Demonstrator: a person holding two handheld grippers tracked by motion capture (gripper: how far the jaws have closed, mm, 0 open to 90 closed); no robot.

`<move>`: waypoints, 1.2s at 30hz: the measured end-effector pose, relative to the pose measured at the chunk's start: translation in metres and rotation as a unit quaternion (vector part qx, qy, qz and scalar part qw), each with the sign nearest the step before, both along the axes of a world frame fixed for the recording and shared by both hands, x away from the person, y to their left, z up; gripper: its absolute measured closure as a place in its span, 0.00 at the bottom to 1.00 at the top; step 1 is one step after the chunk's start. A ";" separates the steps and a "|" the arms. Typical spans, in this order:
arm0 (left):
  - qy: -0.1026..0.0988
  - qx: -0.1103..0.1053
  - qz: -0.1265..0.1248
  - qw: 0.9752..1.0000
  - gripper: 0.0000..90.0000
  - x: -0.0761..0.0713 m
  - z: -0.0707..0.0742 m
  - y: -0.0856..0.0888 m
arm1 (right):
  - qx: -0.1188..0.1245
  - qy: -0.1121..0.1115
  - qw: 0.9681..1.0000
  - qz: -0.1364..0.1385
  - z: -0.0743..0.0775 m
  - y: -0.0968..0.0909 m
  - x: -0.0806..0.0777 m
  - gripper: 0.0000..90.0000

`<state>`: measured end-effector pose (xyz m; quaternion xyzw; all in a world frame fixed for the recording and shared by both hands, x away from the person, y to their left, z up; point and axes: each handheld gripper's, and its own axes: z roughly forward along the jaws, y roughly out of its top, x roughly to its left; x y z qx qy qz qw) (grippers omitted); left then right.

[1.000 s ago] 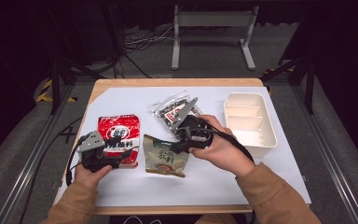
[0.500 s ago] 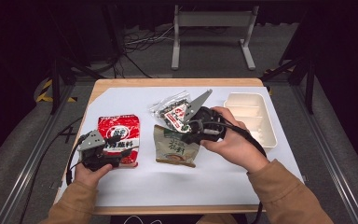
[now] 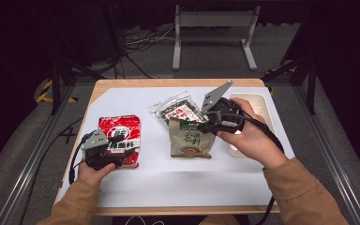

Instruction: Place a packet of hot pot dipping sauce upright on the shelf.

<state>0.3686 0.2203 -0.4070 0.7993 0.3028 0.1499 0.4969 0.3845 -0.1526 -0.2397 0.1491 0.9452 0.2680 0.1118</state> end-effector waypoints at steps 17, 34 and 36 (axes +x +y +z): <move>0.003 -0.001 0.007 1.000 0.34 -0.001 -0.002 0.003 | -0.001 -0.040 0.998 -0.047 0.025 -0.042 0.015 0.99; 0.006 -0.001 0.018 1.000 0.34 -0.003 -0.003 0.009 | -0.011 -0.065 0.994 -0.086 0.042 -0.083 0.035 0.99; 0.008 -0.003 0.019 1.000 0.34 -0.004 -0.003 0.010 | -0.012 -0.066 0.994 -0.088 0.043 -0.086 0.037 0.99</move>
